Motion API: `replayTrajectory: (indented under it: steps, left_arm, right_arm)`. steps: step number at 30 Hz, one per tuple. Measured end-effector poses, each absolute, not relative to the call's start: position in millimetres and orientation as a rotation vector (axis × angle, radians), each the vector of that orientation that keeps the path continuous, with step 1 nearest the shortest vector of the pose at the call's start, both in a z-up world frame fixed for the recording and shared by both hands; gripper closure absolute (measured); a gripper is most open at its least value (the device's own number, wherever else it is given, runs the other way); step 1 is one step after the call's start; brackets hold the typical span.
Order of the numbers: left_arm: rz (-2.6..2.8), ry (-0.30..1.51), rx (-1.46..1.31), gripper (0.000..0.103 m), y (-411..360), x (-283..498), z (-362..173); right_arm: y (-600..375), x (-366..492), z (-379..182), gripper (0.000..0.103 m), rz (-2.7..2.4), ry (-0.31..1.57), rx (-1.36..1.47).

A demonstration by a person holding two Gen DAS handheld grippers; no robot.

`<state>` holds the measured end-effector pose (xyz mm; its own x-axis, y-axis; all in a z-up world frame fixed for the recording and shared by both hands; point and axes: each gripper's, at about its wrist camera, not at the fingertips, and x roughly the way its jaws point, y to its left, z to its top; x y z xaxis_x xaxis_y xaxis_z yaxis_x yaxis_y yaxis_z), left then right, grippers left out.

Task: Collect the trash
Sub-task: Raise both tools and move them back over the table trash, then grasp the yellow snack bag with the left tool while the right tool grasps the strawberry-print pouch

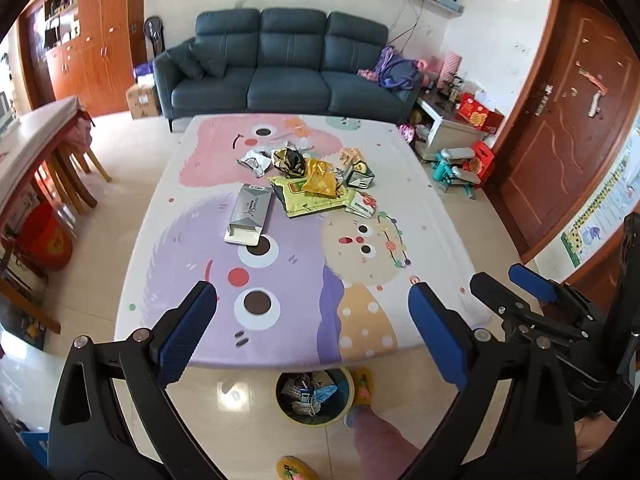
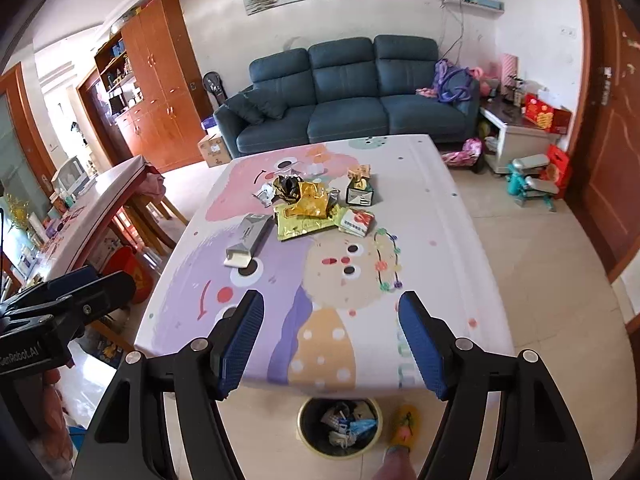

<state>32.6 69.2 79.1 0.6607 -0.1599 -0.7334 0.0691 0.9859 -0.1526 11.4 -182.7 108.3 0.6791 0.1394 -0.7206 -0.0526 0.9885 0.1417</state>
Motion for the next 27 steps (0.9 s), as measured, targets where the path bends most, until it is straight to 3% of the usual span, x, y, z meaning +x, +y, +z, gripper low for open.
replayTrajectory:
  steps: [7,15,25,27]
  left_arm:
    - [-0.058,0.941,-0.178,0.010,51.2,156.2,35.8]
    - [0.032,1.008,-0.209,0.010,20.3,271.7,-21.0]
    - [0.042,1.081,-0.152,0.010,0.3,341.0,-75.1]
    - [0.046,1.091,-0.148,0.011,0.0,354.0,-80.9]
  right_arm:
    - [-204.2,139.5,68.5,0.032,0.272,0.866,0.049]
    - [-211.1,280.7,-4.6,0.032,0.479,0.966,-0.210]
    - [-189.5,365.8,-96.9,0.032,0.675,1.114,-0.360]
    - [-184.7,368.2,-106.7,0.040,0.697,1.125,-0.400]
